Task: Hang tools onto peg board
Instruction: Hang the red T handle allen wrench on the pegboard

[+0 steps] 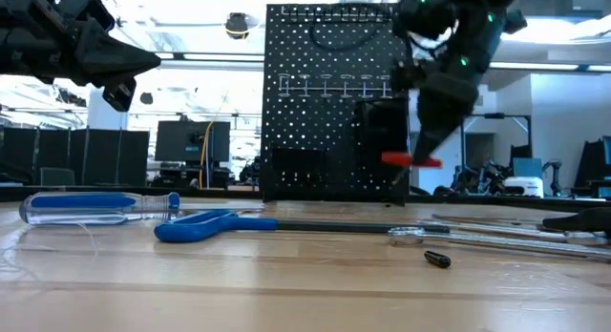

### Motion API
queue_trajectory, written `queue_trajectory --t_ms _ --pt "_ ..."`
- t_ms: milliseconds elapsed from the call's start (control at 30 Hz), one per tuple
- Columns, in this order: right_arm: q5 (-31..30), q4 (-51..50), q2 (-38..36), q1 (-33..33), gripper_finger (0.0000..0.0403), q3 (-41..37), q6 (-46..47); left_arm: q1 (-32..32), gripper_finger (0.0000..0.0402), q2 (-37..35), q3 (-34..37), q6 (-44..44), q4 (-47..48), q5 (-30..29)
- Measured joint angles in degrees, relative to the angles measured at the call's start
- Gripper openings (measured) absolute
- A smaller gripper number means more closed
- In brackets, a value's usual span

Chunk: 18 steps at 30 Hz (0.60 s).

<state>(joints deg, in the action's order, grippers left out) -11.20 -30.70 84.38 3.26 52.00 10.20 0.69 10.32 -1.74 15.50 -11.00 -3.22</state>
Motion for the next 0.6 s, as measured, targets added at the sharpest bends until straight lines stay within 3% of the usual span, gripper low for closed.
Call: queue_trajectory --t_ms 167,333,467,600 --pt "-14.4 0.0 0.3 -4.7 0.0108 8.6 -8.0 0.0 0.0000 11.6 0.0 -0.6 -14.6 -0.9" --pt "-28.8 3.0 1.3 -8.9 0.0108 13.9 -17.3 0.0 0.0000 29.1 -0.3 -0.2 -30.5 -6.6" --pt "-34.4 10.3 1.2 -10.7 0.0108 14.4 -23.9 0.0 0.0013 43.0 -4.1 -0.6 -37.6 -9.1" --pt "-35.6 15.3 1.3 -11.6 0.0108 14.4 -28.0 0.0 0.0058 55.5 -11.7 -1.1 -40.4 -9.1"
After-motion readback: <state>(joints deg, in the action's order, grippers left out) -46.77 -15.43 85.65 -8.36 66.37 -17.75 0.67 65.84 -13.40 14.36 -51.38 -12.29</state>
